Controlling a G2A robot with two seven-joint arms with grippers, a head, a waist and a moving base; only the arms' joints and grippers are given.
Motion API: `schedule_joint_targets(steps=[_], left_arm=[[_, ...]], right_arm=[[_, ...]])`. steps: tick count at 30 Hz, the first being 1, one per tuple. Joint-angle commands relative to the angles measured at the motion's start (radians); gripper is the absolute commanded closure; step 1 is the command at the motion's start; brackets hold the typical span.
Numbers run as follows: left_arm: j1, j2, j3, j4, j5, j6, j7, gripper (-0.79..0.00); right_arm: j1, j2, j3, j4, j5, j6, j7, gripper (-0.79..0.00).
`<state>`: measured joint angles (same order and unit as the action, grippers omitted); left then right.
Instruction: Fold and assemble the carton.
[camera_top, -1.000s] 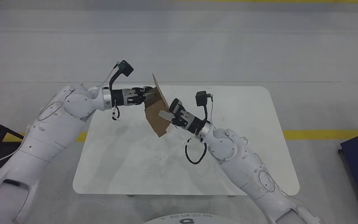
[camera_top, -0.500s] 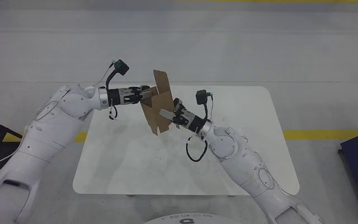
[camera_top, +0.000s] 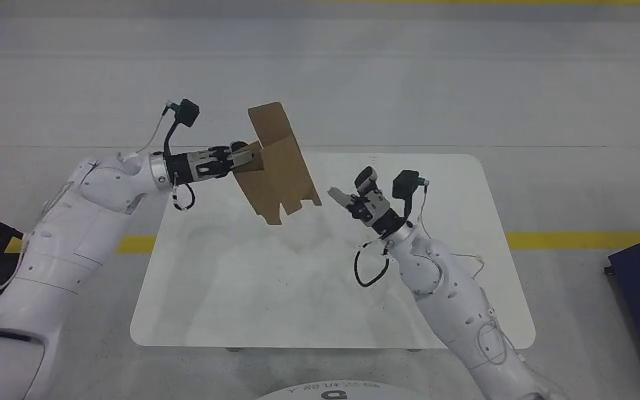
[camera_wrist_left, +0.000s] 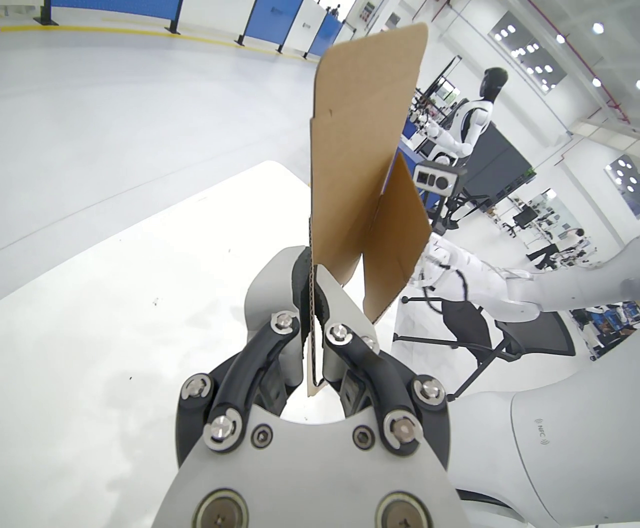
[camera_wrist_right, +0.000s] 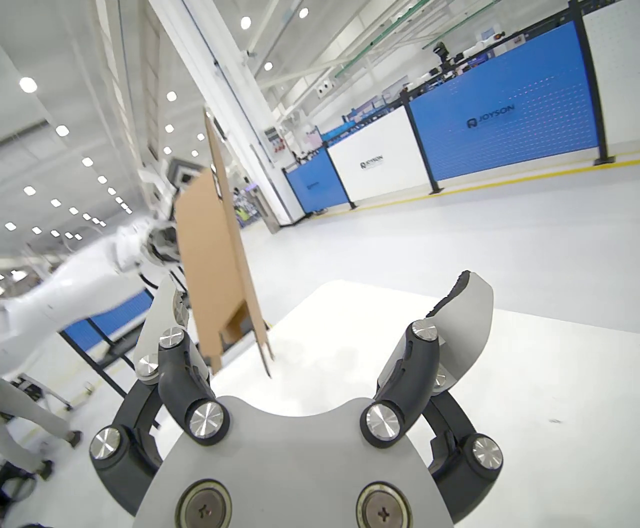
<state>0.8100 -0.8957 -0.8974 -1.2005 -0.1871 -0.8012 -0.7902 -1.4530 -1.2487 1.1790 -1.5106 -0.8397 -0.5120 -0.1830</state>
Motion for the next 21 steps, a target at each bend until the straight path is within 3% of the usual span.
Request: schedule_joint_targets(steps=[1,2,9,18,21], left_arm=[[0.006,0.003,-0.010,-0.006,-0.036,-0.004,-0.021,0.000],[0.010,0.003,-0.013,-0.010,-0.056,-0.004,-0.029,0.000],[0.028,-0.002,-0.019,-0.031,-0.211,0.012,-0.088,0.000],[0.026,-0.020,-0.001,-0.027,-0.303,0.029,-0.153,0.000],[0.022,-0.026,0.004,-0.019,-0.322,0.033,-0.174,0.000]], right_arm=[[-0.001,-0.001,-0.019,0.017,-0.069,-0.014,-0.022,-0.686],[0.000,-0.002,-0.024,0.023,-0.085,-0.019,-0.032,-0.653],[0.012,-0.008,-0.055,0.045,-0.135,-0.065,-0.128,-0.690],[0.021,-0.015,-0.078,0.057,-0.168,-0.059,-0.202,-0.653],[0.023,-0.017,-0.080,0.057,-0.171,-0.060,-0.227,-0.594]])
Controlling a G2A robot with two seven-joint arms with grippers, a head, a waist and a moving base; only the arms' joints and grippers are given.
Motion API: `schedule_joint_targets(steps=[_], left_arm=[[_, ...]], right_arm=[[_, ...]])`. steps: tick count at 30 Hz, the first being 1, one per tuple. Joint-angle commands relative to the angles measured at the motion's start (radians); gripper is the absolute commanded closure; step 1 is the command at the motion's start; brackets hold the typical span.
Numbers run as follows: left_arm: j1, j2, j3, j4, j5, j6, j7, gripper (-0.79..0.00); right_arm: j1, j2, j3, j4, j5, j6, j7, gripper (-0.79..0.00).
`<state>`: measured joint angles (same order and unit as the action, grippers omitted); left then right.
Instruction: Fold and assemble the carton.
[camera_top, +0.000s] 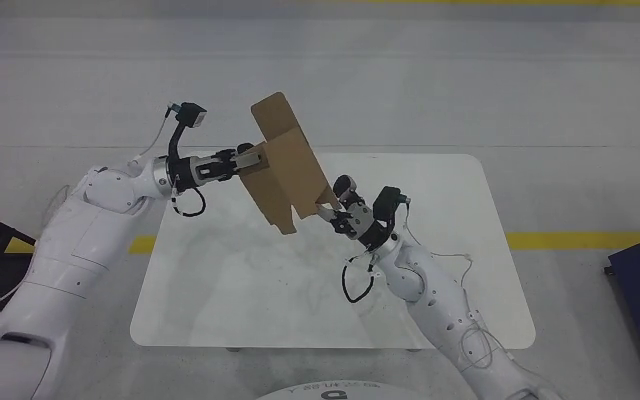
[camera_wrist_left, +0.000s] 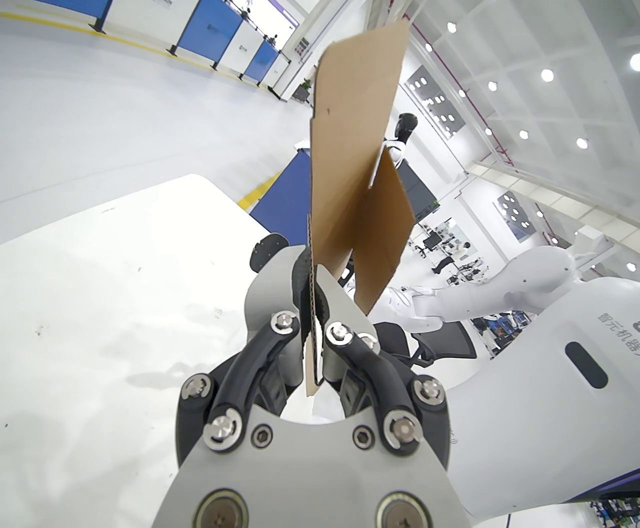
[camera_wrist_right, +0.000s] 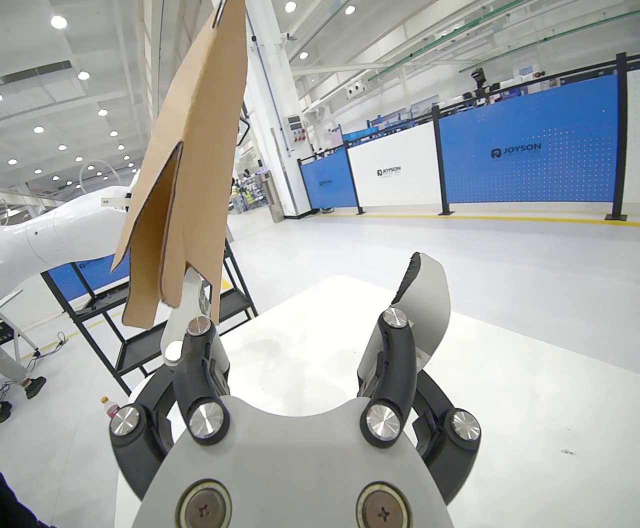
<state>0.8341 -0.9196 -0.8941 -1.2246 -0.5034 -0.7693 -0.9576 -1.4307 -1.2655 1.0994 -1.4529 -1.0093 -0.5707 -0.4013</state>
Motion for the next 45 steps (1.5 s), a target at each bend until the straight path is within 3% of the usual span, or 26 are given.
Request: schedule_joint_targets(steps=[1,4,10,14,20,24,28,32,33,34,35,36,37,40,45], left_arm=[[-0.004,-0.004,0.001,0.009,-0.006,0.003,-0.010,0.000],[-0.007,-0.010,0.004,0.016,-0.009,0.007,-0.013,0.000],[-0.010,-0.023,0.012,0.027,-0.006,0.014,-0.003,0.000],[-0.012,-0.031,0.014,0.033,-0.004,0.019,0.005,0.000],[-0.016,-0.042,0.022,0.036,0.010,0.036,0.000,0.000],[-0.018,-0.048,0.021,0.041,0.017,0.040,-0.004,0.000],[-0.019,-0.052,0.014,0.046,0.016,0.041,-0.012,0.000],[-0.017,-0.054,0.008,0.048,0.017,0.044,-0.020,0.000],[-0.017,-0.055,0.007,0.049,0.017,0.045,-0.022,0.000],[-0.016,-0.056,0.006,0.049,0.017,0.047,-0.024,-0.055],[-0.015,-0.057,0.005,0.049,0.017,0.048,-0.026,-0.268],[-0.015,-0.058,0.004,0.050,0.017,0.048,-0.027,-0.668],[-0.015,-0.059,0.002,0.050,0.018,0.047,-0.029,-0.785],[-0.010,-0.054,-0.027,0.069,0.001,0.024,-0.032,-0.785],[0.022,-0.021,-0.143,0.119,-0.055,-0.038,-0.055,-0.785]], right_arm=[[0.000,-0.001,-0.001,-0.002,0.000,-0.005,-0.018,-0.582],[0.000,-0.003,-0.001,-0.005,0.003,-0.011,-0.048,-0.520],[0.001,-0.008,-0.013,-0.007,0.008,-0.039,-0.121,-0.486],[0.004,-0.014,-0.023,-0.004,-0.013,-0.016,-0.176,-0.434],[0.014,-0.025,-0.055,0.004,-0.060,0.034,-0.217,-0.431],[0.021,-0.030,-0.068,0.013,-0.070,0.045,-0.222,-0.388],[0.024,-0.032,-0.071,0.018,-0.070,0.037,-0.227,-0.277],[0.020,-0.031,-0.063,0.020,-0.066,0.018,-0.233,-0.031],[0.019,-0.031,-0.061,0.019,-0.066,0.015,-0.233,0.000],[0.017,-0.030,-0.058,0.019,-0.067,0.013,-0.233,0.000],[0.016,-0.030,-0.056,0.018,-0.067,0.011,-0.233,0.000],[0.015,-0.030,-0.053,0.017,-0.066,0.010,-0.231,0.000],[0.014,-0.029,-0.050,0.016,-0.067,0.009,-0.227,0.000],[0.007,-0.025,-0.032,0.014,-0.060,-0.004,-0.203,0.000],[-0.018,-0.010,0.033,0.000,-0.003,-0.021,-0.104,0.000]])
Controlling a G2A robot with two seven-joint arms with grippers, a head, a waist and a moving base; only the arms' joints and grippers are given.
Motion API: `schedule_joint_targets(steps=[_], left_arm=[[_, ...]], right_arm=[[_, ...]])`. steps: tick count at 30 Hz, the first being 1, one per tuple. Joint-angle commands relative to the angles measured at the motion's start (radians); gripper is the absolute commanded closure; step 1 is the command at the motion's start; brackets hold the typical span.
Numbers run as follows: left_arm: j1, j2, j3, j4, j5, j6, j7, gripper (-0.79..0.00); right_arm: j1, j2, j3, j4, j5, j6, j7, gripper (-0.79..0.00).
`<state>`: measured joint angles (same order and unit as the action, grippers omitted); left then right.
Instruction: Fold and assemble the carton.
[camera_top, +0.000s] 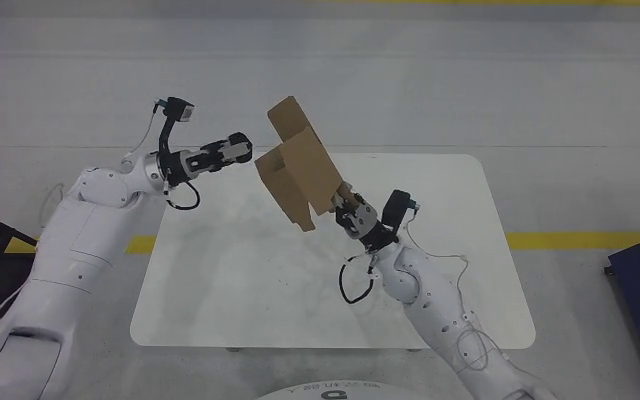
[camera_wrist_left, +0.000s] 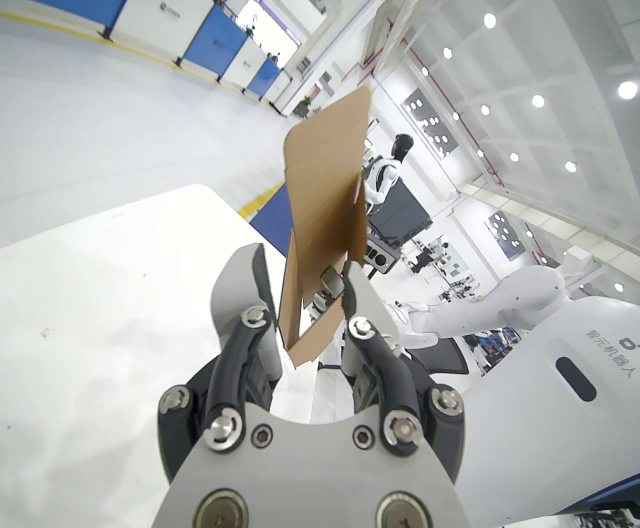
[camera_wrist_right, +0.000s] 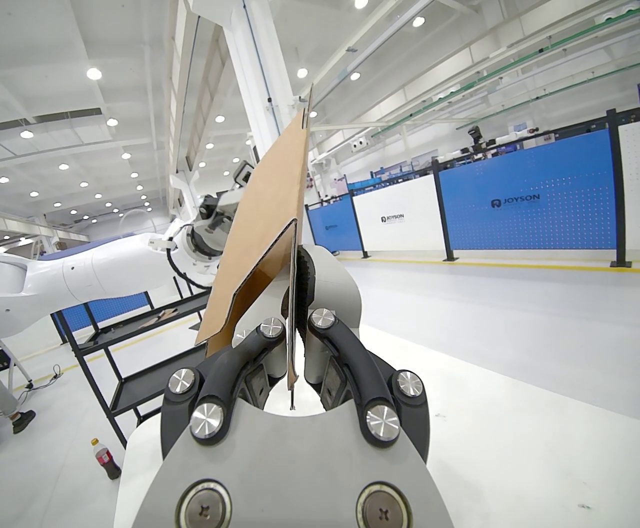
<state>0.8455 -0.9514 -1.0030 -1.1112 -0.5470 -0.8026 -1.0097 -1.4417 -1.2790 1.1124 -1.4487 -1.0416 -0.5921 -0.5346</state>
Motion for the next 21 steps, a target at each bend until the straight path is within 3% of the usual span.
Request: schedule_joint_targets(steps=[1,3,11,13,15,21], left_arm=[[0.024,0.020,-0.061,0.004,-0.028,-0.008,0.000,-0.785],[0.046,0.031,-0.095,-0.012,-0.058,-0.013,0.005,-0.785],[0.046,0.031,-0.095,-0.012,-0.058,-0.013,0.005,-0.785],[0.048,0.031,-0.095,-0.014,-0.051,-0.012,0.010,-0.785],[0.054,0.034,-0.104,-0.043,0.069,-0.051,0.043,-0.785],[0.065,0.053,-0.074,-0.159,0.353,-0.104,0.096,-0.785]], right_arm=[[-0.010,0.004,0.026,-0.007,0.042,0.004,0.035,0.000],[-0.010,0.004,0.026,-0.007,0.042,0.004,0.035,0.000],[-0.010,0.004,0.025,-0.007,0.043,0.005,0.042,0.000],[-0.003,0.003,0.009,-0.005,0.092,-0.027,0.140,0.000],[0.031,0.008,0.013,0.029,0.270,-0.090,0.370,0.000],[0.107,0.029,0.045,0.067,0.685,-0.081,0.892,0.000]])
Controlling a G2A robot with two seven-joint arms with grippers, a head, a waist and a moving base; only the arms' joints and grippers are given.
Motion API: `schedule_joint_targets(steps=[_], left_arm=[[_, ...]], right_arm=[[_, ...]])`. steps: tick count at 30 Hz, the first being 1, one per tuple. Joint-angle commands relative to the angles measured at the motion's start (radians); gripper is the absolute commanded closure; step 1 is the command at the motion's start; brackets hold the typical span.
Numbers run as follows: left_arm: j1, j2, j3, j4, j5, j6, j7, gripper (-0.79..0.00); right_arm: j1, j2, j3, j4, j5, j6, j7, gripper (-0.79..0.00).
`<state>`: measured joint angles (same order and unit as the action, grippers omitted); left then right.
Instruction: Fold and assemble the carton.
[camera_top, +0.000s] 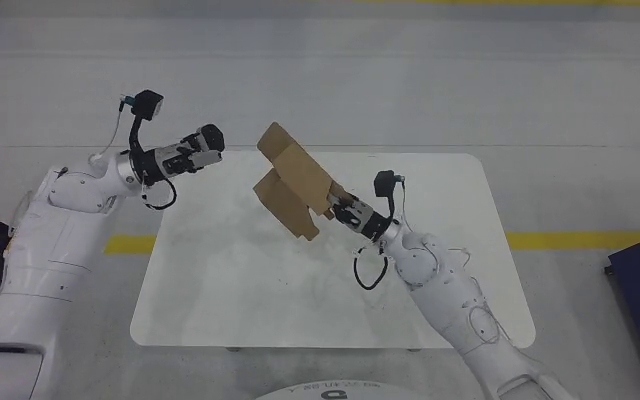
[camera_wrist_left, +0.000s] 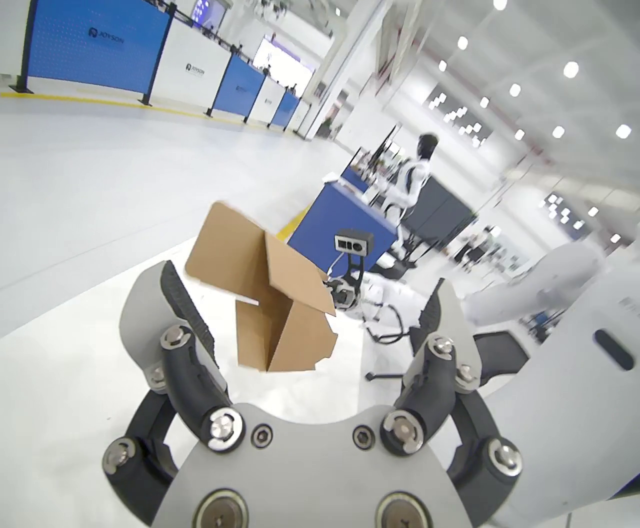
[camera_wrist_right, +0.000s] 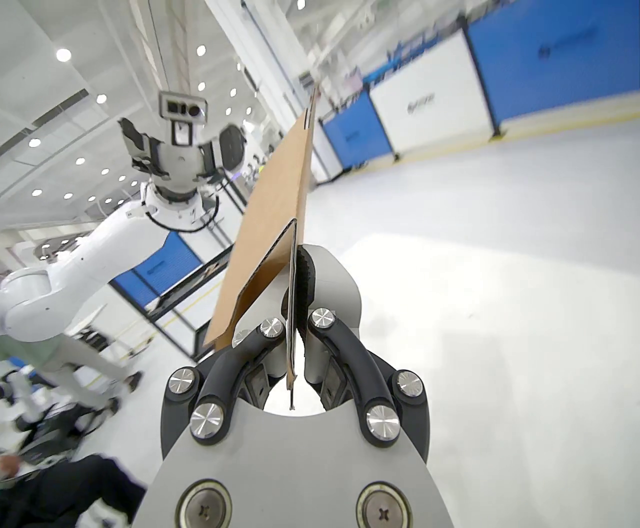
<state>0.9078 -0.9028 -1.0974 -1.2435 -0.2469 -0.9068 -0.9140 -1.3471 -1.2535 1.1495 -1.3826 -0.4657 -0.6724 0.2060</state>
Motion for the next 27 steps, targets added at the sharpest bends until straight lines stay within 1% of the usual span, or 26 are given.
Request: schedule_joint_targets(steps=[1,3,5,6,8,14,16,17,18,23,25,27], left_arm=[[0.001,0.007,0.028,-0.031,0.057,-0.002,0.002,-0.785],[-0.017,0.017,0.061,-0.043,0.103,-0.005,0.005,-0.785],[-0.028,0.024,0.098,-0.053,0.097,-0.030,0.030,-0.785],[-0.035,0.027,0.109,-0.054,0.071,-0.059,0.060,-0.785],[-0.035,0.031,0.123,-0.050,0.036,-0.086,0.087,-0.785],[-0.035,0.031,0.123,-0.050,0.036,-0.086,0.087,-0.785],[-0.035,0.031,0.123,-0.050,0.036,-0.086,0.087,-0.785],[-0.026,0.030,0.125,-0.065,0.043,-0.077,0.096,-0.785],[-0.014,0.031,0.127,-0.087,0.054,-0.080,0.094,-0.785],[0.013,0.042,0.127,-0.127,0.078,-0.088,0.089,-0.785],[0.016,0.050,0.137,-0.138,0.092,-0.078,0.078,-0.785],[0.017,0.059,0.148,-0.147,0.099,-0.074,0.075,-0.785]], right_arm=[[0.015,0.006,0.013,0.004,0.137,0.002,0.182,0.000],[0.029,0.013,0.014,-0.001,0.254,0.002,0.312,0.000],[0.033,0.019,0.017,-0.012,0.351,0.003,0.409,0.000],[0.034,0.022,0.023,-0.017,0.380,0.003,0.432,0.000],[0.034,0.022,0.023,-0.017,0.380,0.003,0.432,0.000],[0.034,0.022,0.023,-0.017,0.380,0.003,0.432,0.000],[0.029,0.021,0.017,-0.017,0.412,0.029,0.436,0.000],[0.032,0.021,0.010,-0.013,0.456,0.051,0.468,0.000],[0.047,0.022,0.003,-0.005,0.535,0.070,0.536,0.000],[0.108,0.028,0.004,0.052,0.744,0.120,0.747,0.000],[0.123,0.029,0.001,0.068,0.797,0.125,0.801,0.000],[0.135,0.030,0.001,0.084,0.828,0.129,0.829,0.000]])
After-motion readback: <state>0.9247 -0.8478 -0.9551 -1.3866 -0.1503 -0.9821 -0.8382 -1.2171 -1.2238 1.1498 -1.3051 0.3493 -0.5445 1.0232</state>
